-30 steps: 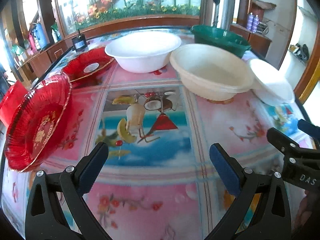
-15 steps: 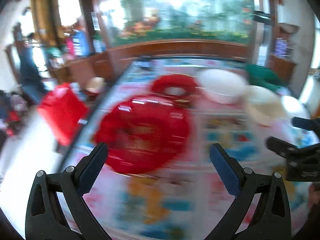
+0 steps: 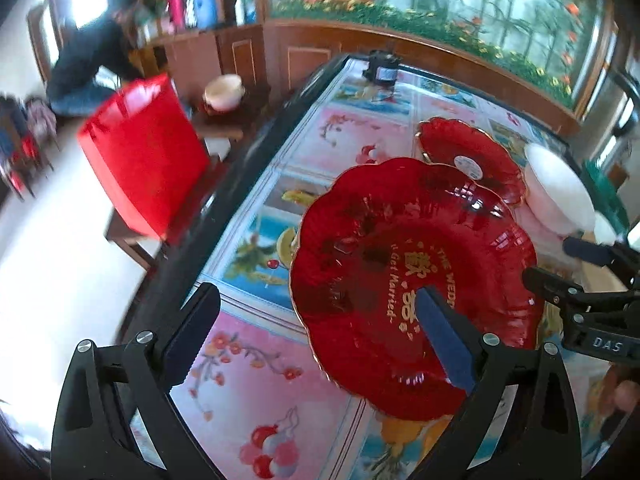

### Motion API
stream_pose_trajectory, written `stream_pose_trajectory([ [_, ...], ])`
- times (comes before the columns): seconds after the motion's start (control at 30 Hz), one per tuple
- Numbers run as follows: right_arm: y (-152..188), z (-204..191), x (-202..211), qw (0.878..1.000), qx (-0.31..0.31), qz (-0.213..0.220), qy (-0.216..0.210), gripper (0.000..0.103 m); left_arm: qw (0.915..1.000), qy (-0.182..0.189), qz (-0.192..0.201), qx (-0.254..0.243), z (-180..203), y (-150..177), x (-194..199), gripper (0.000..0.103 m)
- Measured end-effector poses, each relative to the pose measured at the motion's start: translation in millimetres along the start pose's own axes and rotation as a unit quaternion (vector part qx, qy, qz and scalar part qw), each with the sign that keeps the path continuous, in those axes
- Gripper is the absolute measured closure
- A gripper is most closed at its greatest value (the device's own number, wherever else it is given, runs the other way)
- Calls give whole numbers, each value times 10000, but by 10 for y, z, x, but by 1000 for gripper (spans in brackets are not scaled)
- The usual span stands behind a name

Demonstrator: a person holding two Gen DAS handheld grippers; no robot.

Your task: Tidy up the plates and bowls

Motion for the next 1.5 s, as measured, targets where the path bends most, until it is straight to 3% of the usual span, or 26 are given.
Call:
stream_pose_trajectory([
  [0.07,-25,16,-26,10000,-18,-68,-9,29,10000,23,-65,57,-5,-3,-35,5],
  [0.17,-63,28,-123,9998,10,-185,6,36,9992,44,-387,-98,62,12,-166,17],
  [0.23,-78,29,-166,9997,-20,-223,-70,44,9980,88,-620,-131,102,43,-276,36],
  [0.27,-76,35,-178,9996,-67,-235,-146,57,9969,121,-758,-155,134,73,-334,43],
  [0.3,-83,36,-194,9995,-105,-225,-182,64,9962,117,-844,-172,159,87,-392,63],
  [0.37,-71,33,-218,9994,-114,-212,-241,79,9961,146,-867,-114,178,104,-429,75],
  [0.43,-54,2,-264,9993,-36,-286,-246,87,9960,160,-873,-87,187,95,-446,76],
  [0.67,60,-186,-153,9990,427,-151,41,87,9965,116,-831,54,106,98,-377,78],
  [0.93,261,-521,288,9969,692,302,229,83,9987,209,-463,80,-131,205,88,80],
  [1.2,610,-923,511,9953,891,371,47,78,9991,253,-322,46,-458,615,421,79],
  [1.5,1037,-1213,294,9946,1030,-33,-90,74,9980,196,-547,265,-679,1136,321,79],
])
Point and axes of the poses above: each gripper's, at about its wrist camera, not at the fingertips, and x roughly against the way its jaws point, z to its right, y to its underside, the point moved 5 cm from there along -x, roughly the way its jaws point, and after that the axes turned 14 degrees about -y, right-handed, at the moved point
